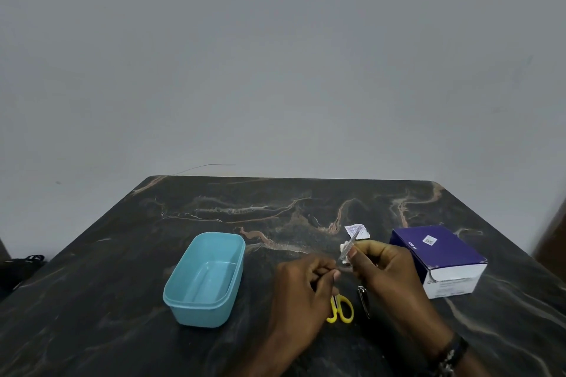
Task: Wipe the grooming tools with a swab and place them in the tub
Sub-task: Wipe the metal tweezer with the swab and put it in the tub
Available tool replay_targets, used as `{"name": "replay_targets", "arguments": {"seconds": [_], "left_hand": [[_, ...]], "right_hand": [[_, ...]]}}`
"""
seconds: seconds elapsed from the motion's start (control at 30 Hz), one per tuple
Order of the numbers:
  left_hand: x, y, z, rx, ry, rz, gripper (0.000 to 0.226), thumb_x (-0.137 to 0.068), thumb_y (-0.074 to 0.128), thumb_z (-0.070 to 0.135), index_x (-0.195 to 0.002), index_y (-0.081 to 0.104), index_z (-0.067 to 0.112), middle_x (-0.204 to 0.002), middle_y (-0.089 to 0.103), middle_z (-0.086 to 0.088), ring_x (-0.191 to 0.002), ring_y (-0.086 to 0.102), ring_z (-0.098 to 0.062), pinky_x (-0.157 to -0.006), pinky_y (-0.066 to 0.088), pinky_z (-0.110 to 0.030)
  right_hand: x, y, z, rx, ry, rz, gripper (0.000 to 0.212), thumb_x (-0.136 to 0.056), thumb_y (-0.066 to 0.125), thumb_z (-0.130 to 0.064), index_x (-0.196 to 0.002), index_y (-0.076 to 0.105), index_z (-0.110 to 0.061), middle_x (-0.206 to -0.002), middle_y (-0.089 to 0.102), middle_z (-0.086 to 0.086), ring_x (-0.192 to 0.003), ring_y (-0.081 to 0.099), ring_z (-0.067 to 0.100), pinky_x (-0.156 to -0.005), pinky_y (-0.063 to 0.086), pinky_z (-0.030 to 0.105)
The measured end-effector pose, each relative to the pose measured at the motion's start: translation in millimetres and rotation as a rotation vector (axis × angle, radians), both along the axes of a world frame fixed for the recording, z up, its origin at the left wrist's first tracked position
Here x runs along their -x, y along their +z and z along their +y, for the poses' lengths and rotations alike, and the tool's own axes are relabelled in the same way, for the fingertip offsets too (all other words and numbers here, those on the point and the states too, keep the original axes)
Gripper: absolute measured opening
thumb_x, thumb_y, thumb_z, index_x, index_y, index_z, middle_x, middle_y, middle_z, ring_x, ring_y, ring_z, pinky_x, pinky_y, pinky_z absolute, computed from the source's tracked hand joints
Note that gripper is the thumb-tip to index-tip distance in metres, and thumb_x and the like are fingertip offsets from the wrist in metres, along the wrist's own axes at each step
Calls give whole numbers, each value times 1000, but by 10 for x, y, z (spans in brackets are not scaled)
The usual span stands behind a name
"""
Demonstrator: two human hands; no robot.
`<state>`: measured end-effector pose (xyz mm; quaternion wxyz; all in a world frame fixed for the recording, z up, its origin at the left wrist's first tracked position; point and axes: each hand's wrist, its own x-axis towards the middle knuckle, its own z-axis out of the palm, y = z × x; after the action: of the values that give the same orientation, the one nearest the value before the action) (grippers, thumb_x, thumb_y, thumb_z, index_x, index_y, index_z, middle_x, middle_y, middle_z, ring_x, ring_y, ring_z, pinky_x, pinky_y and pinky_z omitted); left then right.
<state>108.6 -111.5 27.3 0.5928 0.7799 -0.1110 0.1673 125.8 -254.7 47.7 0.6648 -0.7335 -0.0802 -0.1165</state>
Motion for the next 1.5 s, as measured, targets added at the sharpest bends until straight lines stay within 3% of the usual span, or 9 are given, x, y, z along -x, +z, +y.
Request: {"name": "replay_targets", "arguments": {"seconds": [0.23,0.43,0.73,0.9,1.1,1.17,1.3,1.5], "left_hand": [[-3,40,1,21,-21,17,11,-85,69,6,-90,72,15,-68,72,-1,-60,71,-10,-61,61,-36],[35,42,-32,-8,-62,21,32,-85,67,5,-76,66,36,-64,70,2,-58,70,-9,-56,59,-30],[29,58,-22,10,-57,19,40,-85,66,8,-78,69,48,-72,71,8,-60,71,-10,-60,60,-37],[53,48,-45,-35,-102,35,19,-85,64,11,-82,72,27,-70,71,-1,-61,70,-13,-59,59,-38],[54,63,-49,28,-83,66,28,-85,63,8,-75,73,33,-67,70,1,-59,70,-13,-59,58,-36],[48,60,-50,44,-60,81,21,-86,64,7,-79,74,25,-65,69,3,-60,70,-13,-58,57,-34],[55,65,-48,58,-50,83,20,-86,65,8,-80,73,25,-65,70,7,-59,71,-13,-58,59,-36],[62,65,-50,36,-38,68,12,-86,65,9,-85,74,17,-71,72,-2,-60,71,-12,-60,59,-36]], "right_hand": [[-3,-22,34,42,-57,-19,21,-90,63,-7,-73,74,-10,-59,68,1,-53,58,1,-54,45,16],[-43,30,-75,-89,-178,-22,15,-87,67,-15,-73,73,-12,-50,58,0,-46,48,4,-44,39,13],[4,38,16,-113,15,46,15,-89,60,-2,-79,70,1,-50,62,-3,-46,54,-1,-46,41,10],[-8,40,-14,-107,-84,-29,15,-89,62,-6,-78,72,-5,-50,57,-1,-47,48,4,-44,38,14],[-47,41,-79,-241,-153,-11,12,-86,66,-16,-80,76,-13,-61,55,11,-55,46,15,-45,38,20],[-34,44,-64,-226,-124,-10,11,-85,66,-15,-81,76,-13,-62,57,11,-57,46,17,-47,38,23],[9,65,-21,-196,-90,-26,10,-86,66,-8,-87,74,-14,-58,66,-1,-53,54,8,-47,42,17],[31,80,-22,-153,-92,-47,10,-87,64,-6,-89,72,-11,-62,71,-7,-56,62,-3,-48,45,10]]}}
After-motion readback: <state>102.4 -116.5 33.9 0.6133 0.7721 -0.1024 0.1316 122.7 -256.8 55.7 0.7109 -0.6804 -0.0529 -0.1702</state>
